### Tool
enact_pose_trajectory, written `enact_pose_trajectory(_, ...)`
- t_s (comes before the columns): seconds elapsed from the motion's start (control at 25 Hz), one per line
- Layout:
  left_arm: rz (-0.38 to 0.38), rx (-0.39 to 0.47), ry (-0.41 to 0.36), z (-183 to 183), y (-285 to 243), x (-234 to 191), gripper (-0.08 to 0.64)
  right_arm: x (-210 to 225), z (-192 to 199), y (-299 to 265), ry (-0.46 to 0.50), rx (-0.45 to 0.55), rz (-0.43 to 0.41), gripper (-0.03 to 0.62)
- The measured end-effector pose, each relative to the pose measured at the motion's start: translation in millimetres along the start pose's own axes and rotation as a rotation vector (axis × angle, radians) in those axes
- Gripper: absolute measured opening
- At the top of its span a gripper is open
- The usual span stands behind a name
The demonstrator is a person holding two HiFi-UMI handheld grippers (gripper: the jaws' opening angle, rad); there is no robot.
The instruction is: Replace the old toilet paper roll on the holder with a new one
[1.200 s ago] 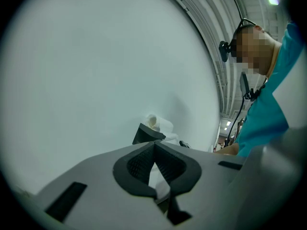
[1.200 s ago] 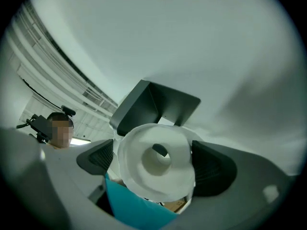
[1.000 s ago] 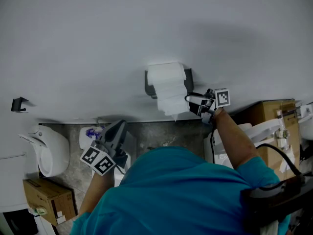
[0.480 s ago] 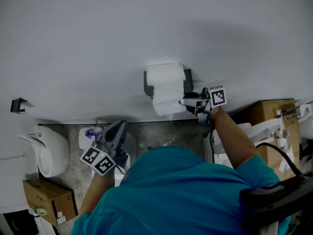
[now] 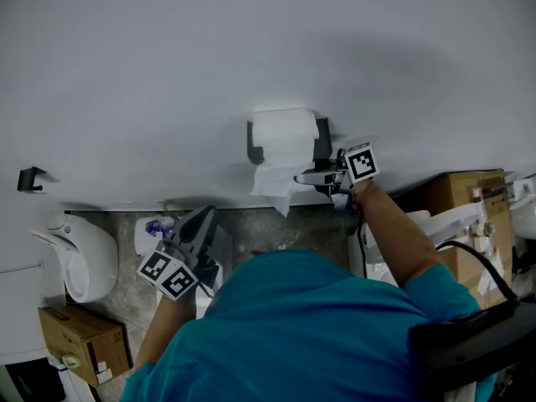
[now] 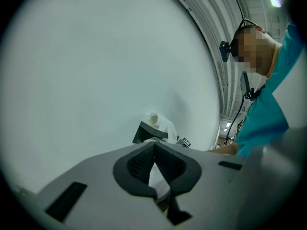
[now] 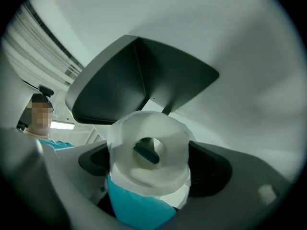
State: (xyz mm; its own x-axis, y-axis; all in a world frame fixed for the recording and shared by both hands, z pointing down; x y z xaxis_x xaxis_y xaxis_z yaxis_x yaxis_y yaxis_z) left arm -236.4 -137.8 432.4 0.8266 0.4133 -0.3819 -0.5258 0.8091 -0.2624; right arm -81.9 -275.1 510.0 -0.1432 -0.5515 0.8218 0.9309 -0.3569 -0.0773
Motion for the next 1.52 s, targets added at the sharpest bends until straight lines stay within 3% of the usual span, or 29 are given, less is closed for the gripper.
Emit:
enact_pose_trajectory(0.32, -0.002, 0.001, 0.001, -2, 3, -1, 0.009, -3, 1, 4, 0.024, 0.015, 0.015, 0.415)
enact_pose_trajectory(0.84, 0.012, 0.005, 0.004, -2, -5, 1, 0.009, -9, -2, 46, 0.053, -0.029, 0.144, 0.403)
enact_pose_trajectory(1.52, 0.032, 0.01, -0.001, -4, -15, 8, 0.009, -14, 8, 102, 0.057, 0.019, 0.22, 0.403)
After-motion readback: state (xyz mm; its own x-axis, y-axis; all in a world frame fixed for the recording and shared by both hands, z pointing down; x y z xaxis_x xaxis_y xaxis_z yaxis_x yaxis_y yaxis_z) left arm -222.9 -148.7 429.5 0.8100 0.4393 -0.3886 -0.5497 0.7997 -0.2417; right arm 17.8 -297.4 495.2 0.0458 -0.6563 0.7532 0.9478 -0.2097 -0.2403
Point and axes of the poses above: the fingertips, and each gripper's own axes: y backward along the fingers, x to its right, z out of its underside, the point moved 1 cm from there along y, backward along the fingers, and after that the axes turned 11 degrees about -x, right-handed, at the moved point
